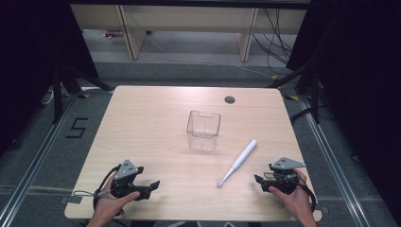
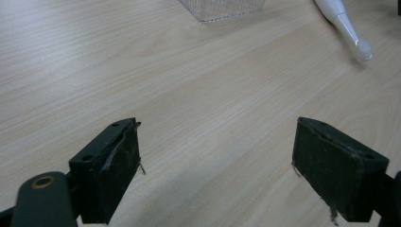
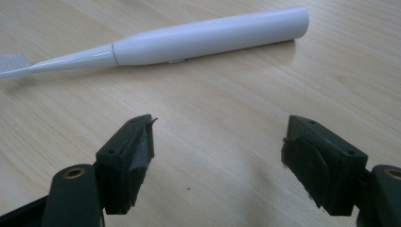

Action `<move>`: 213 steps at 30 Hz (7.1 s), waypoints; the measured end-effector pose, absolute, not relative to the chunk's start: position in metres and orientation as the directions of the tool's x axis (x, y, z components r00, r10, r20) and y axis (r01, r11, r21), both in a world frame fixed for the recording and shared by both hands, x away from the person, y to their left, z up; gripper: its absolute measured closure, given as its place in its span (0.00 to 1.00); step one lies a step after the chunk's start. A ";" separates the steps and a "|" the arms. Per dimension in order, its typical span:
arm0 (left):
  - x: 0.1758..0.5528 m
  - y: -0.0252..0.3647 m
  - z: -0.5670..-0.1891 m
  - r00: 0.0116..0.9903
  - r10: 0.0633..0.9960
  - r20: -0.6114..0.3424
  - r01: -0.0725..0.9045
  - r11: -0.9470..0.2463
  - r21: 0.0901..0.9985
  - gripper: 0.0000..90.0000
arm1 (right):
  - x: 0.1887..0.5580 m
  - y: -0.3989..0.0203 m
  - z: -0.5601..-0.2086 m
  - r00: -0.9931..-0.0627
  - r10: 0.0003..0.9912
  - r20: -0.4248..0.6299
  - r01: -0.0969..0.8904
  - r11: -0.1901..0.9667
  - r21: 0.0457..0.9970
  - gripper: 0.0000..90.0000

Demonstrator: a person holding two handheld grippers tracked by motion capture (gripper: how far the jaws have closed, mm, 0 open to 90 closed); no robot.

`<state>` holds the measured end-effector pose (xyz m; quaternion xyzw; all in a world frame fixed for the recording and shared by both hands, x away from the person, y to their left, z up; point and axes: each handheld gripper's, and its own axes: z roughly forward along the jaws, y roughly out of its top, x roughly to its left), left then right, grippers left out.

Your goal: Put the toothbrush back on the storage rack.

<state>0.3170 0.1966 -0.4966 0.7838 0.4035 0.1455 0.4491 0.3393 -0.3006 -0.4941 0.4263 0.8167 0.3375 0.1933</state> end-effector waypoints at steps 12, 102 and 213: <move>0.317 0.197 -0.497 0.629 0.765 -0.139 0.513 -0.274 0.814 0.17 | 0.349 -0.299 -0.488 -0.630 0.775 -0.049 0.528 0.474 0.705 0.32; 0.317 0.197 -0.495 0.635 0.758 -0.147 0.519 -0.279 0.808 0.17 | 0.470 -0.253 -0.487 -0.665 0.742 -0.086 0.550 0.564 0.616 1.00; 0.318 0.193 -0.497 0.659 0.737 -0.152 0.514 -0.293 0.806 0.17 | 0.464 -0.204 -0.473 -0.928 0.368 -0.051 0.362 0.927 0.101 0.72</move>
